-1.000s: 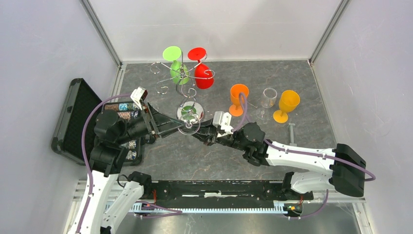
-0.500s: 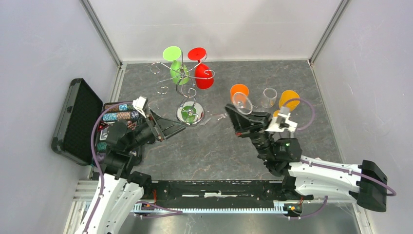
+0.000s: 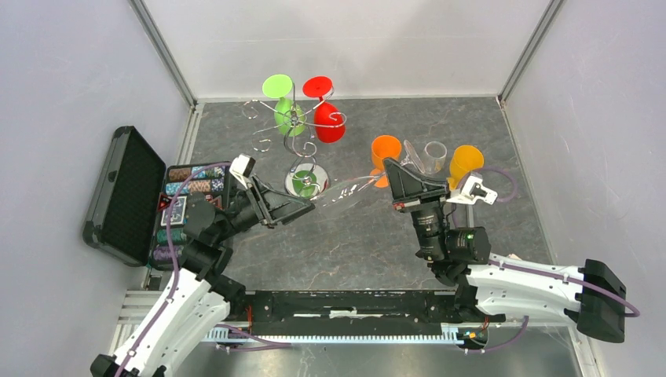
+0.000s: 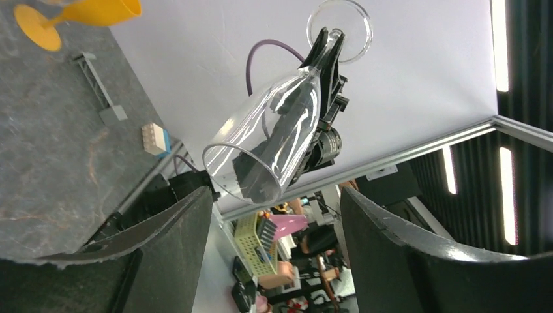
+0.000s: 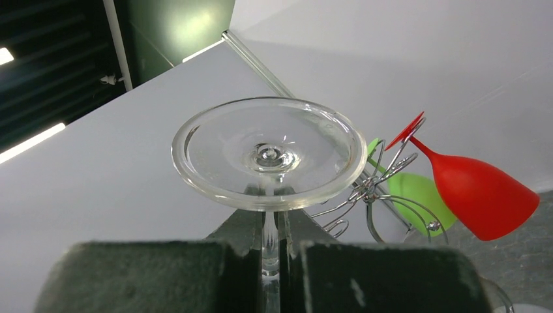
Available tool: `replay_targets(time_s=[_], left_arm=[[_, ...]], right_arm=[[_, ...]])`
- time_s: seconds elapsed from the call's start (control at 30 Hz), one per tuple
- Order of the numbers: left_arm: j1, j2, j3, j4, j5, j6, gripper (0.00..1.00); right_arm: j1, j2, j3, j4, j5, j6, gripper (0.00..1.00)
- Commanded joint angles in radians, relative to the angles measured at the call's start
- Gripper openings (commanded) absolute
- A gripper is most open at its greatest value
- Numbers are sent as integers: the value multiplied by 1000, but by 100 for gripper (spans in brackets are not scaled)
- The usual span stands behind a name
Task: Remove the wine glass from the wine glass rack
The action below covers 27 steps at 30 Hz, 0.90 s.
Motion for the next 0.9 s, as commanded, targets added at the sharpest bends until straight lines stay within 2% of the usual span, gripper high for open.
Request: replay_targets(time_s=[0.0,0.2,0.37,0.6,0.7,0.87], left_arm=[[-69,27,-25,114,-57,-100,75],[-95,28,6,118,-75,-111,66],[-98,52,11,142,-67,-164,53],[-104,75,7,234,-89,-240,45],[-111,84,5,245,-116,-244,38],[-122,114,15,245,-137,-229,36]], right_arm=[[2,24,-3,67,36,98,0],[2,45,-3,52,26,138,0],[2,50,-21,54,35,175,0],[2,79,-57,112,60,223,0],[2,98,-67,155,56,234,0],[2,120,-80,190,56,245,0]])
